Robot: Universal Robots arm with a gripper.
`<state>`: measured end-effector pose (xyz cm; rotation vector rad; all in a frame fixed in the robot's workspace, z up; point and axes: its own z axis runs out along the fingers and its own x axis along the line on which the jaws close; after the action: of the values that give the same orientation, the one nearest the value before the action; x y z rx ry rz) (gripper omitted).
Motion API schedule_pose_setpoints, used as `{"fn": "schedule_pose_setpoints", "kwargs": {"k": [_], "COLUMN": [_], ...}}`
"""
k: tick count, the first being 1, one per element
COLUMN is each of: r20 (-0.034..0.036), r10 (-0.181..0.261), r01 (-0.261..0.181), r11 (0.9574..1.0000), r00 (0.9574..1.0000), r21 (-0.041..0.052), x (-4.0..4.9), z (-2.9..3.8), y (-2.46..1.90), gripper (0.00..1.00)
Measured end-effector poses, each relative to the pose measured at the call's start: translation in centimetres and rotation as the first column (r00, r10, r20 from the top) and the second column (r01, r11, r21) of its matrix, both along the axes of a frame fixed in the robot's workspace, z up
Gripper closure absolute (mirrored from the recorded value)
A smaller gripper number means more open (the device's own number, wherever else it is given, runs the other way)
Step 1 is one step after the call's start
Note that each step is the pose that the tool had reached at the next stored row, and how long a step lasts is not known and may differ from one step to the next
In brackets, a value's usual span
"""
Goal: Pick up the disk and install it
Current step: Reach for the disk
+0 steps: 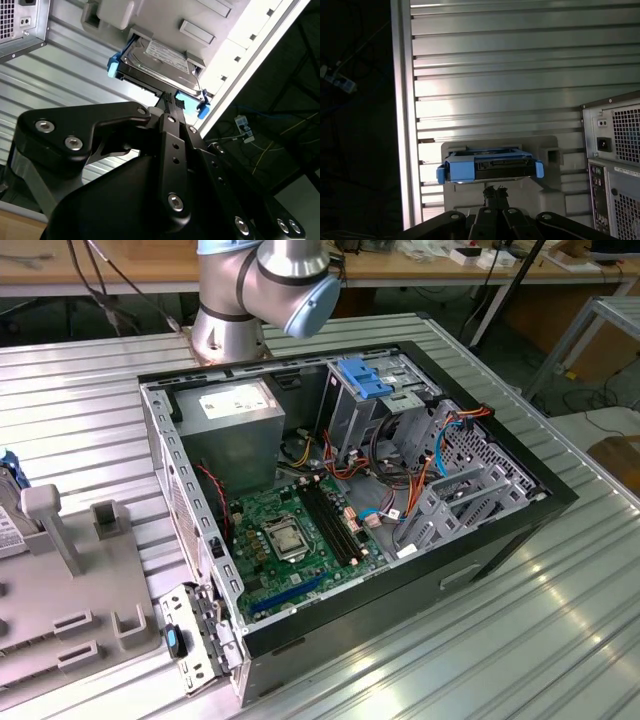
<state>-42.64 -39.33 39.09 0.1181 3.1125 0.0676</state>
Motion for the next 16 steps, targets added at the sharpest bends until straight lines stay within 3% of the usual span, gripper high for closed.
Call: {"fn": "schedule_pose_setpoints", "kwargs": {"k": [11, 16], "r20": [0.0000, 0.0000], "r10": [0.000, 0.000], "r01": [0.000, 0.000], "r11": [1.0000, 1.0000], "r00": [1.0000, 1.0000], "r21": [0.0000, 0.0000], "x": [-2.00, -2.24], "z": [-0.04, -0.04], "y": [0.05, 0.05], "gripper": [0.89, 0.89]}}
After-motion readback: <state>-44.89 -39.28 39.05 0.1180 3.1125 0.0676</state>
